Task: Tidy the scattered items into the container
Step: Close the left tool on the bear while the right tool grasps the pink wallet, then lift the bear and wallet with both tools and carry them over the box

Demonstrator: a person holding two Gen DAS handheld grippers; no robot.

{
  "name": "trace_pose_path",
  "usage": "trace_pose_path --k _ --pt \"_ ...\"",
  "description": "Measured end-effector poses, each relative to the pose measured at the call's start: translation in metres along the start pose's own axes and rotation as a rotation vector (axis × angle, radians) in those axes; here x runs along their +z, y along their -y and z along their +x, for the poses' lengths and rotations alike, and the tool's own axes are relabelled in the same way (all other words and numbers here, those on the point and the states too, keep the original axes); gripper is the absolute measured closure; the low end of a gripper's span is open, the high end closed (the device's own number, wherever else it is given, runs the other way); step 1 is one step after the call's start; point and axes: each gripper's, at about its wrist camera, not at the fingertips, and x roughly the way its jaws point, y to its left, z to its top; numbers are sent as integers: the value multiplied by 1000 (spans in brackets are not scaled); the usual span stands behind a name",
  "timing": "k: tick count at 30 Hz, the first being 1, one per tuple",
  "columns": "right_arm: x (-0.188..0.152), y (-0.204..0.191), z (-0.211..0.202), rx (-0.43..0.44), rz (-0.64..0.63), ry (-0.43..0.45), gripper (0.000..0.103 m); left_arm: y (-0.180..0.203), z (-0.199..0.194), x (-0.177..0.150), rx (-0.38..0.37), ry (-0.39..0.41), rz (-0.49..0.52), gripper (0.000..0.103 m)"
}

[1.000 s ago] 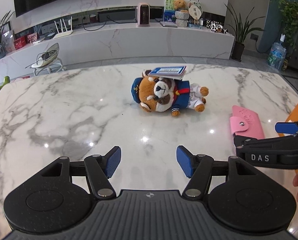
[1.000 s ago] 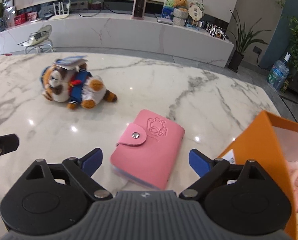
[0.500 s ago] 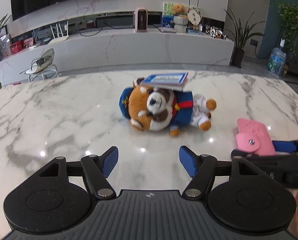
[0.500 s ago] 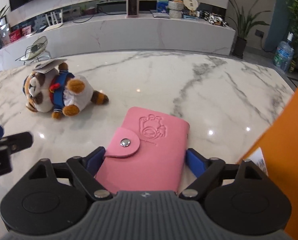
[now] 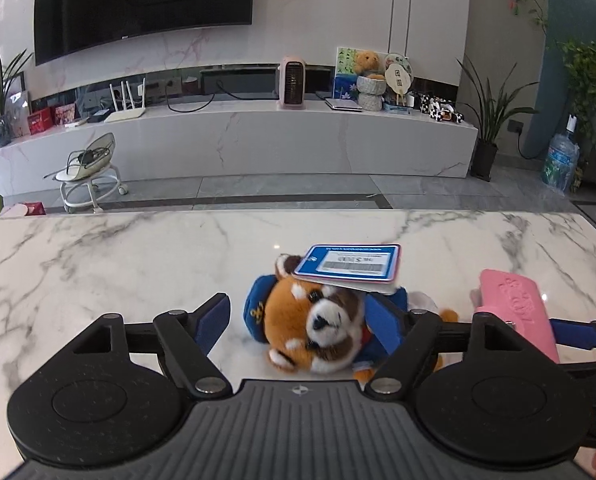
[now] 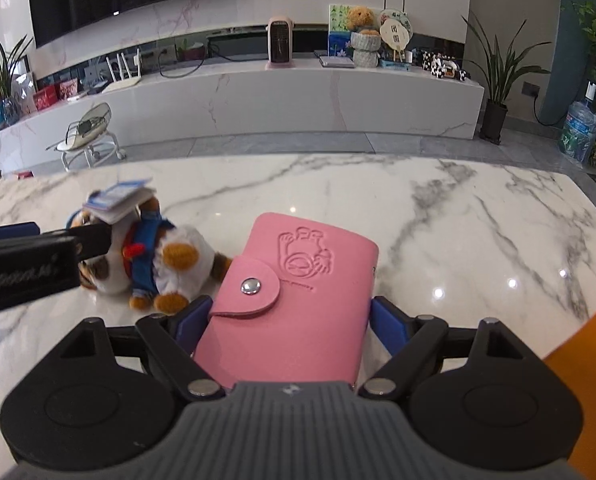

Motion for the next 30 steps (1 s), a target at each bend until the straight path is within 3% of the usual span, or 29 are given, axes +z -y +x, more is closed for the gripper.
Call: trace_pose_path --k 5,13,30 --pt "7 1 7 8 5 14 17 -5 18 -4 -43 -1 -10 12" --pt "7 -4 15 54 0 10 17 -30 39 -7 -161 -44 -185 7" --pt "5 -12 4 65 -20 -13 17 -14 12 -10 -114 -52 -104 30"
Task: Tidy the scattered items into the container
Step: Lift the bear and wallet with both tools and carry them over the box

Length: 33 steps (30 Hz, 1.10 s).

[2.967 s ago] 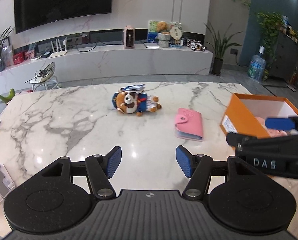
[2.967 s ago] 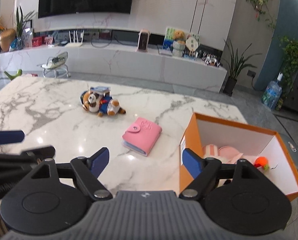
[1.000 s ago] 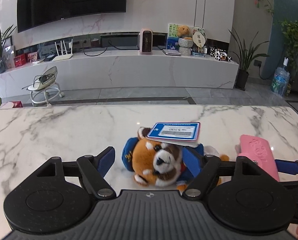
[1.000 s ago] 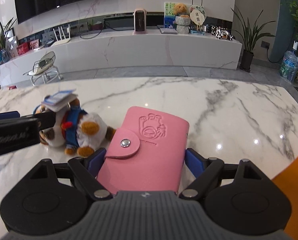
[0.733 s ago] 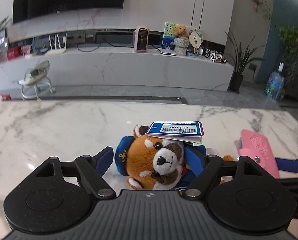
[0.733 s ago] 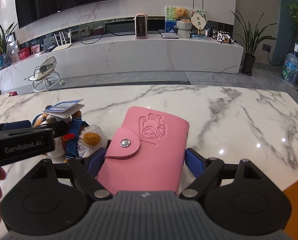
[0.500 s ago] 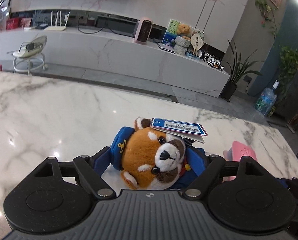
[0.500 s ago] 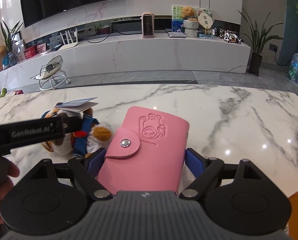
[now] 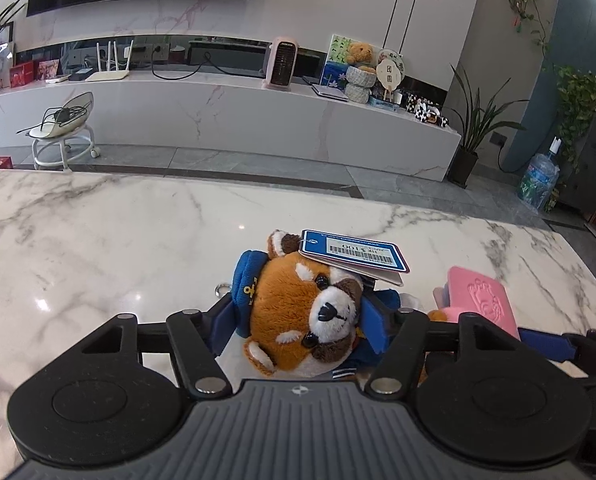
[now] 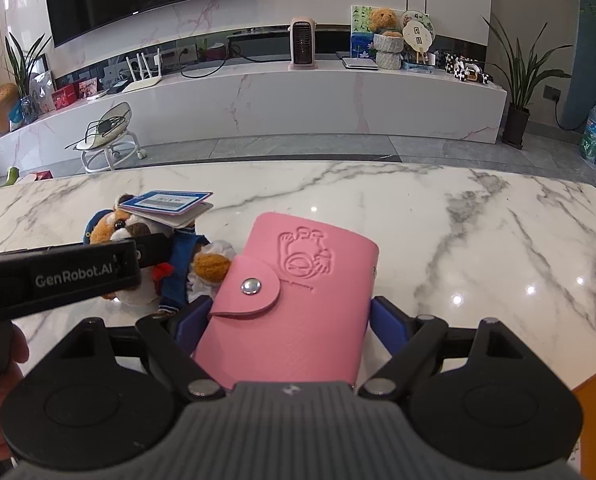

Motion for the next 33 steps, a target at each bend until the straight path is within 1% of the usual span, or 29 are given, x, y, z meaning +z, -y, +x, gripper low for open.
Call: trace_pose_path --k 7,10,15,19,24,28,33 --pt "-5 -6 -30 6 -29 -5 17 6 -32 -11 8 -24 -1 32" --pt "-13 -9 -45 14 -40 -25 17 9 -50 -17 18 -32 -2 32" --pt "-28 -9 -76 14 -56 -46 17 11 -86 -26 25 -26 -31 32" --pt "-37 -8 -103 27 -51 -52 17 16 -116 -28 36 0 -26 32" --pt "-43 -1 -137 25 -30 -30 17 26 -155 -27 44 40 -12 32" --pt "-44 7 -167 22 -14 4 17 38 -186 -25 43 80 5 32" --pt "-46 17 -206 14 4 67 17 64 -225 -20 25 150 51 32"
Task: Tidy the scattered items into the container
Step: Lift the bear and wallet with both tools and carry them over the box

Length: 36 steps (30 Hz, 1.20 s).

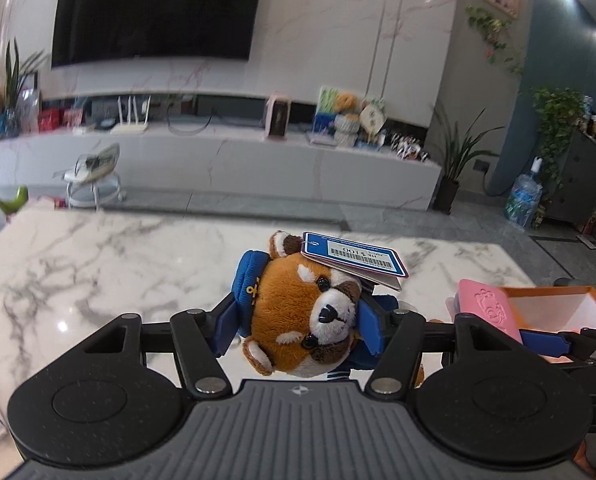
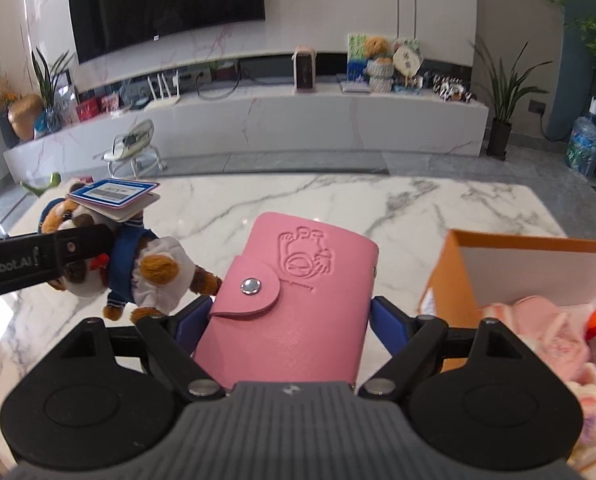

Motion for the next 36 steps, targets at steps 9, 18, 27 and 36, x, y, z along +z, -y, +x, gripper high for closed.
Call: trace_pose_path --k 9,18,27,36 --pt "-7 38 -63 -49 57 94 17 56 -40 10 -70 82 89 32" --pt "-21 104 -106 -166 153 157 17 127 -42 9 -180 91 187 32" --pt "-32 193 -129 -332 298 213 17 192 -31 -4 -240 67 309 32" --pt "-42 255 -122 -408 376 208 17 245 -3 -21 -281 11 403 32"
